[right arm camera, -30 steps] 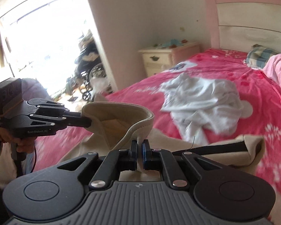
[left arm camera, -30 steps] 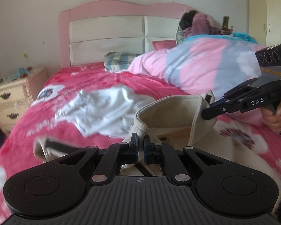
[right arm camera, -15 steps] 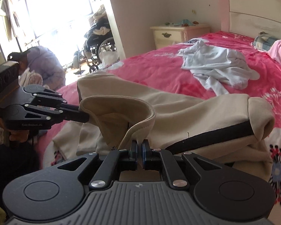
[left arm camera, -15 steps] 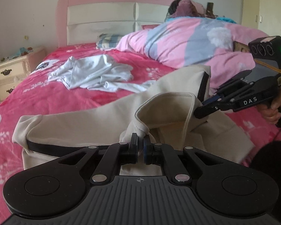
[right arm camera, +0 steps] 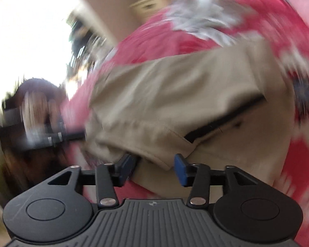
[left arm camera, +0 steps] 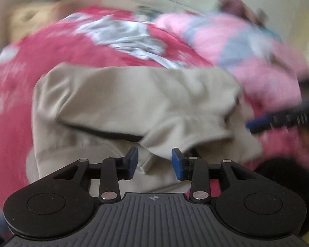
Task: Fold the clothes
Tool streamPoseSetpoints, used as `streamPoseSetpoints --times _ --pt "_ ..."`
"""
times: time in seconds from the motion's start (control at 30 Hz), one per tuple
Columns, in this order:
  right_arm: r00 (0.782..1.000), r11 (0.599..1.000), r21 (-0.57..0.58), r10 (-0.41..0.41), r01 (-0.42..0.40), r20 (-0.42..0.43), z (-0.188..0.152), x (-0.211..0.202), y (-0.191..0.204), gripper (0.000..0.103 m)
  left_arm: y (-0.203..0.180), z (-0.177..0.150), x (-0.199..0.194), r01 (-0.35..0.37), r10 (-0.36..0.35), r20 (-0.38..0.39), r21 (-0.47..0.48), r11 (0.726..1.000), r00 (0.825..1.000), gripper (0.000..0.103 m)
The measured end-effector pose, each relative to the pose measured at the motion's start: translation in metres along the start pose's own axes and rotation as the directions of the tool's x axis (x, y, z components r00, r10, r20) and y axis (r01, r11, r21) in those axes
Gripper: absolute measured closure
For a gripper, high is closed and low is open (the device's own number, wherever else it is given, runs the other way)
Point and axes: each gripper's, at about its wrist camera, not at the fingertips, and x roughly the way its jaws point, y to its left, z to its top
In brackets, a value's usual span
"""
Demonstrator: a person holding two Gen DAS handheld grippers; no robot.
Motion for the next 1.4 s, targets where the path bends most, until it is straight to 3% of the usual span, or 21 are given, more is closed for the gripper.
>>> streamPoseSetpoints --times 0.07,0.17,0.23,0.27,0.37,0.5,0.7,0.9,1.0,1.13,1.27,1.4 --pt "0.999 0.965 0.259 0.044 -0.048 0.021 0.003 0.002 -0.025 0.047 0.014 0.001 0.004 0.034 -0.035 -0.001 -0.160 0.987 0.999 0.063" --pt "0.994 0.813 0.571 0.089 -0.111 0.067 -0.004 0.012 -0.061 0.046 0.032 0.000 0.016 0.085 -0.091 0.002 -0.369 0.926 0.996 0.061" --pt "0.992 0.756 0.642 0.089 -0.125 0.089 -0.009 0.020 -0.071 0.045 0.038 -0.003 0.025 0.102 -0.113 0.002 -0.447 0.889 0.994 0.060" --pt "0.993 0.746 0.655 0.083 -0.118 0.084 -0.009 0.025 -0.072 0.045 0.039 -0.005 0.030 0.111 -0.127 -0.004 -0.471 0.875 0.992 0.060" --pt "0.996 0.737 0.670 0.073 -0.094 0.061 -0.011 0.039 -0.070 0.037 0.035 -0.004 0.041 0.127 -0.155 -0.024 -0.462 0.878 0.988 0.060" --pt "0.996 0.745 0.662 0.072 -0.085 0.047 -0.015 0.053 -0.065 0.037 0.030 -0.006 0.051 0.148 -0.181 -0.032 -0.451 0.880 0.983 0.060" --pt "0.999 0.805 0.592 0.034 -0.036 0.014 -0.017 0.055 -0.051 0.061 0.030 -0.009 0.051 0.148 -0.186 -0.043 -0.446 0.883 0.982 0.066" --pt "0.999 0.781 0.623 0.041 -0.047 0.024 -0.023 0.051 -0.058 0.059 0.030 -0.013 0.042 0.142 -0.197 -0.078 -0.451 0.881 0.977 0.061" --pt "0.999 0.772 0.633 0.040 -0.052 0.034 -0.028 0.051 -0.063 0.059 0.023 -0.015 0.044 0.124 -0.177 -0.091 -0.421 0.898 0.980 0.057" --pt "0.997 0.754 0.652 0.053 -0.075 0.053 -0.032 0.057 -0.069 0.059 0.017 -0.016 0.055 0.125 -0.180 -0.088 -0.433 0.893 0.980 0.056" --pt "0.996 0.777 0.623 0.049 -0.084 0.074 -0.032 0.058 -0.065 0.073 0.019 -0.017 0.063 0.122 -0.177 -0.071 -0.476 0.871 0.982 0.061" --pt "0.997 0.808 0.585 0.025 -0.064 0.074 -0.029 0.056 -0.059 0.086 0.021 -0.020 0.063 0.124 -0.173 -0.058 -0.486 0.865 0.983 0.076"
